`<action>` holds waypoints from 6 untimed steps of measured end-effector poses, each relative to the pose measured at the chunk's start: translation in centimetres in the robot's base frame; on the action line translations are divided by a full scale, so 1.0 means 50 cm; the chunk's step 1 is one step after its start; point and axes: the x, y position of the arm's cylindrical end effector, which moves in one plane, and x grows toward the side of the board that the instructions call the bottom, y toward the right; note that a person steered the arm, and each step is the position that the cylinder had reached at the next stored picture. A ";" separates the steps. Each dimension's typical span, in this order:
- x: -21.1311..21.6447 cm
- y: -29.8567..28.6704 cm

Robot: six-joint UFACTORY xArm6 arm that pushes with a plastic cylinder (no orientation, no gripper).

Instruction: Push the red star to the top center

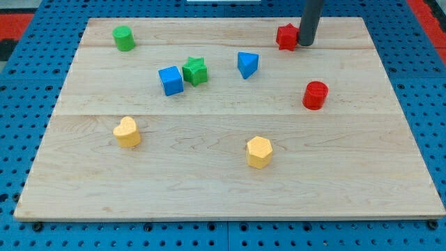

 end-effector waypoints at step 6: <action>-0.029 -0.250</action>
